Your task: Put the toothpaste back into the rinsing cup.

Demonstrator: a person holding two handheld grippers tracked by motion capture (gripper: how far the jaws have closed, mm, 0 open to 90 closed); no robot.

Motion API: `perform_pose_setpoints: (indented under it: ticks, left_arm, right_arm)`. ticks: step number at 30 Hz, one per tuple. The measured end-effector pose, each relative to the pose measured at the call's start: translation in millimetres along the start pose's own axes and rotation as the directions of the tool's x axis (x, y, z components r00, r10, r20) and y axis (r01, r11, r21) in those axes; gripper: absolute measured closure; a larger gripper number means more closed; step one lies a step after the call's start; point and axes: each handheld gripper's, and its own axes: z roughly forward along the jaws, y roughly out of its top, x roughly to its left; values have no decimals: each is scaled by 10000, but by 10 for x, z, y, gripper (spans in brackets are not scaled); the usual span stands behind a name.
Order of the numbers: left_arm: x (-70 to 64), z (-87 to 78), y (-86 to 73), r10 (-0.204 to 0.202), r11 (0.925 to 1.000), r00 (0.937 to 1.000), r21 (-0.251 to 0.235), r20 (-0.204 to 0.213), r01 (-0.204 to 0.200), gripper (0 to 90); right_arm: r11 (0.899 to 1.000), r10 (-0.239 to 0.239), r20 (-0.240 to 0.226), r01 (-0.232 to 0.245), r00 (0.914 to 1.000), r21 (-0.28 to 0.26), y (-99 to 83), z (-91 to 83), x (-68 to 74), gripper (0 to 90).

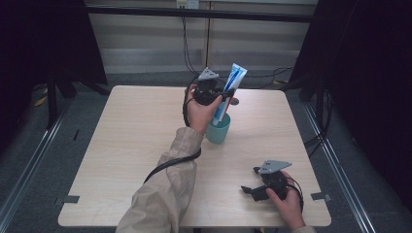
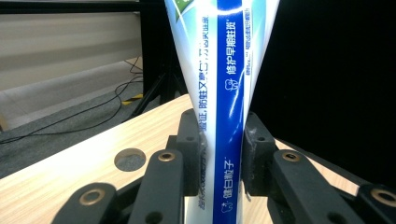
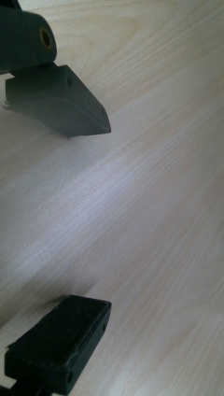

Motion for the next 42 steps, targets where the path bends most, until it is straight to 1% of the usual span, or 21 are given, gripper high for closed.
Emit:
perform_pose_setpoints:
  ticks: [6,10,13,15,18,20,21,24,26,28,31,32,34,38,42]
  left_arm:
    - [23,42,-93,-13,9998,9997,208,-226,18,731]
    - [29,56,-137,141,9992,9994,368,-331,-128,730]
    - [41,63,-174,63,9995,9994,316,-335,-52,728]
    - [55,68,-207,87,9994,9991,332,-416,-73,727]
    - [66,74,-260,-23,9991,9985,422,-545,47,725]
    - [62,81,-298,-87,9983,9971,561,-758,130,724]
    - [65,84,-325,-58,9978,9968,650,-793,109,723]
    - [64,94,-388,-205,9971,9963,711,-837,265,722]
    - [58,95,-426,-161,9963,9960,822,-884,234,721]
    - [53,100,-459,-241,9952,9951,923,-954,330,720]
    - [46,103,-496,-169,9928,9947,1165,-1017,288,717]
    - [43,101,-509,-55,9918,9943,1266,-1069,191,717]
    - [40,99,-525,-98,9910,9952,1319,-976,226,717]
    - [32,91,-553,-44,9900,9955,1403,-942,177,718]
    - [31,80,-576,-106,9889,9952,1468,-968,248,717]
  right_arm:
    - [10000,-3,5,3,10000,4,0,0,1,120]
    - [10000,6,2,-6,10000,9,0,0,2,121]
    - [10000,7,4,-7,10000,10,0,-1,2,121]
    - [10000,-10,3,10,10000,3,0,0,1,120]
    - [10000,-10,4,10,10000,4,0,0,1,120]
    - [10000,10,4,-10,10000,16,0,-1,3,120]
    - [10000,7,3,-7,10000,18,0,-1,3,120]
    - [10000,11,1,-11,10000,20,0,-1,3,121]
    - [10000,12,2,-12,10000,20,0,-1,3,120]
    - [10000,14,0,-14,10000,21,0,-1,3,120]
    - [10000,23,-2,-23,10000,25,0,-2,3,120]
    - [10000,22,-1,-22,10000,24,0,-1,3,120]
    - [10000,23,-1,-23,10000,26,0,-1,3,120]
    - [10000,22,-2,-22,10000,25,0,-1,3,120]
    - [10000,-6,-7,6,10000,34,0,-2,1,120]
